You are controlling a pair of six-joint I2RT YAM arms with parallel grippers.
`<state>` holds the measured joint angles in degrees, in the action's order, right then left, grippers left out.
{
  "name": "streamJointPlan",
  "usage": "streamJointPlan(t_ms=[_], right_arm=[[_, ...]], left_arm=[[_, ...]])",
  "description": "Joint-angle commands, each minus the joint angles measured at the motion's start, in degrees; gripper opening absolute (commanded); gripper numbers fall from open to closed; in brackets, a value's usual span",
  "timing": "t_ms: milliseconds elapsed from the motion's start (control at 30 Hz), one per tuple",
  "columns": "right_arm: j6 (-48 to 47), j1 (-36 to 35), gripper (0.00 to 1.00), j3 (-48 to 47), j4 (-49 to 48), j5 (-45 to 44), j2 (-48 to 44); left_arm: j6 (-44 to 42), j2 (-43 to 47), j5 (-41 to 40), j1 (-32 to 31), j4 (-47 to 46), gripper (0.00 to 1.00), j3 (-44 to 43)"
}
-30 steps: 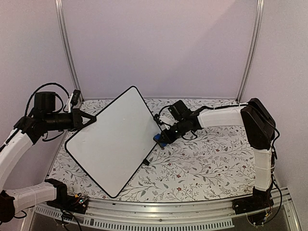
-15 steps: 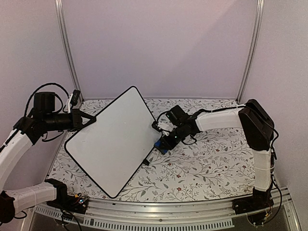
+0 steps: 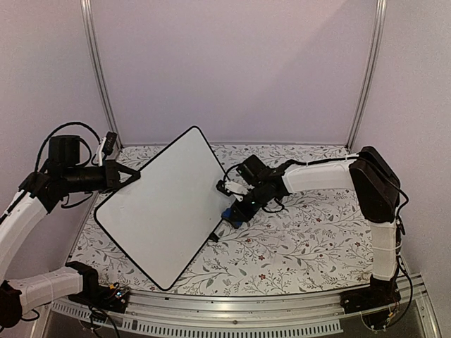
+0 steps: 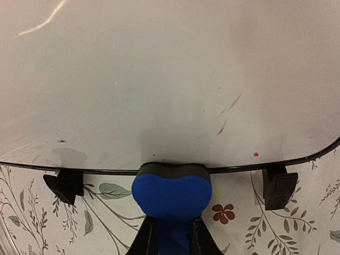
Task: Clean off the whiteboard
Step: Erase the whiteboard at the center of the board.
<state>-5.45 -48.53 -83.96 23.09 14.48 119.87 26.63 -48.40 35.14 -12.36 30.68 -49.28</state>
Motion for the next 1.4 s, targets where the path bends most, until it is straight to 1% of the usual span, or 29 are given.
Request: streamJointPlan(t_ms=[0,267,500,700,833,1100,1367], right_arm=[[-1.0,-1.7,0.09,-3.1,0.0,0.7,0.3],[-0.6,-1.7,0.09,-5.4,-1.6,-6.9,-0.7],[0.1,0.2,0.09,-8.8,-4.0,-8.5,-2.2],[0.6,2.5,0.1,-10.9,-3.3,-5.2,-1.8],[0.0,2.6,0.1,-11.0,-1.5,-2.9,0.2],[-2.9,2.6,0.09,-8.1,1.4,1.6,3.4],[-3.5,2.6,0.09,-6.4,3.6,0.7,4.2]], left_arm=[[0.1,0.9,3.7,-0.5,-3.3,0.0,0.3],[0.2,0.9,3.9,-0.5,-3.4,0.0,0.3],[-0.1,0.9,4.0,-0.4,-2.9,0.0,0.0],[-0.2,0.6,3.9,-0.5,-2.8,0.0,-0.4],[-0.4,0.3,4.0,-0.5,-2.8,0.0,-0.6],[-0.7,-0.4,4.0,-0.5,-3.0,0.0,-0.7],[-0.5,-0.5,4.1,-0.4,-3.3,0.0,-0.4]])
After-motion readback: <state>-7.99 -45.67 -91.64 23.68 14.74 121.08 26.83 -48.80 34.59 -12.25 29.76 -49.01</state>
